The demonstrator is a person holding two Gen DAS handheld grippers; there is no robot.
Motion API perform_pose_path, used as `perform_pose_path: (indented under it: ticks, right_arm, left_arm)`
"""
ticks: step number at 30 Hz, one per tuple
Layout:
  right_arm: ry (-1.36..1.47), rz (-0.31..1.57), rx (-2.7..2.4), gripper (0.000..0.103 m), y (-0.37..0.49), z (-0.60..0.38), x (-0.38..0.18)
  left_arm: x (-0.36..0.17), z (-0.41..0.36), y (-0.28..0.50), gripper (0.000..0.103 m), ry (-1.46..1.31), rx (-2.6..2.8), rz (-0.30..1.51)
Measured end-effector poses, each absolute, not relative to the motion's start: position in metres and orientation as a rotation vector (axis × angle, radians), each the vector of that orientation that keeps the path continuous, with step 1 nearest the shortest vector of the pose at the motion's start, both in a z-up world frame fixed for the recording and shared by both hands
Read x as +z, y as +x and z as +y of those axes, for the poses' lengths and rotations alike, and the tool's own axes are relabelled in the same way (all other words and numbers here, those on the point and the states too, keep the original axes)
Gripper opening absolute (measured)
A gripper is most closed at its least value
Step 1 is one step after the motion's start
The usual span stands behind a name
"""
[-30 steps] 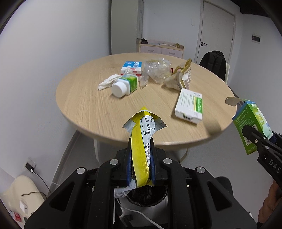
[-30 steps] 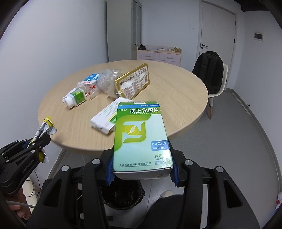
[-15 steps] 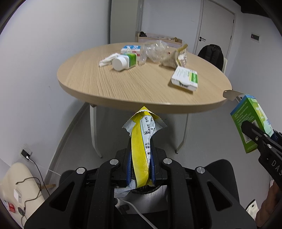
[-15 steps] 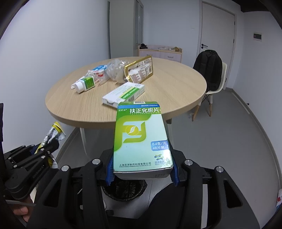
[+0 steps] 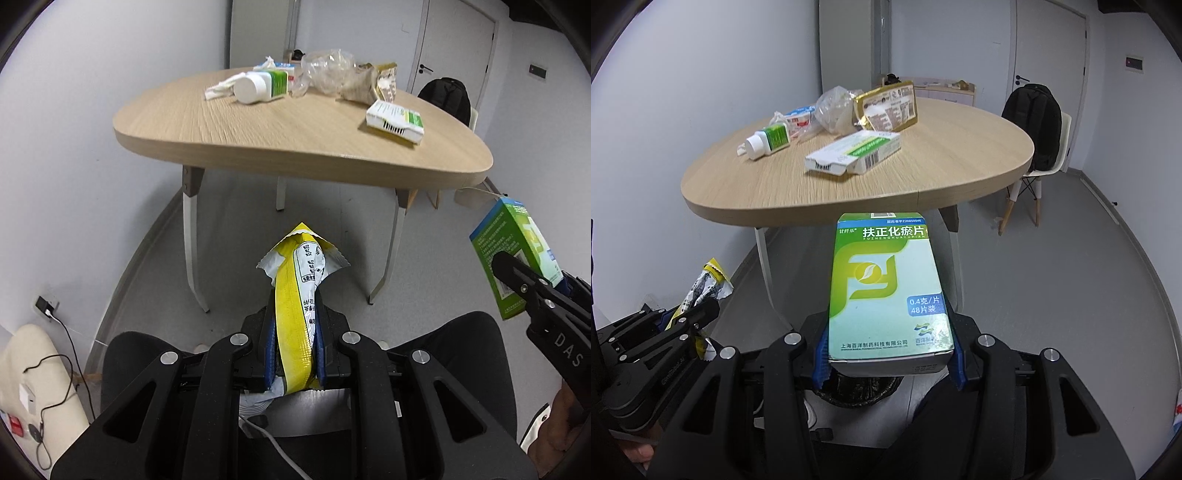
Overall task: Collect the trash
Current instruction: 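Carry the wrapper and green box down over the black trash bin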
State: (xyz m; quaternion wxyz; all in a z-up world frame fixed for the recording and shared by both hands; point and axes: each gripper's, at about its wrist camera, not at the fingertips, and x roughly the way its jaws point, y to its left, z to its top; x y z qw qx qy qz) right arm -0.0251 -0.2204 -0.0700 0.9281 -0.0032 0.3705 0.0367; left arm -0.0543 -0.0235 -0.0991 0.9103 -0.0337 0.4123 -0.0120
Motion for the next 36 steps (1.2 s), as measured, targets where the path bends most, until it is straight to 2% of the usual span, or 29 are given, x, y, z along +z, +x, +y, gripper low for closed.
perform_pose_path:
  ticks: [13, 36]
  right_arm:
    - [0.005, 0.826, 0.079, 0.046, 0.003, -0.212, -0.125]
    - [0.000, 1.006, 0.104, 0.046, 0.066, -0.190, -0.224]
  left_arm:
    - [-0.155, -0.020, -0.030, 0.015, -0.093, -0.039, 0.914]
    - [-0.223, -0.020, 0.009, 0.016, -0.061, -0.006, 0.994]
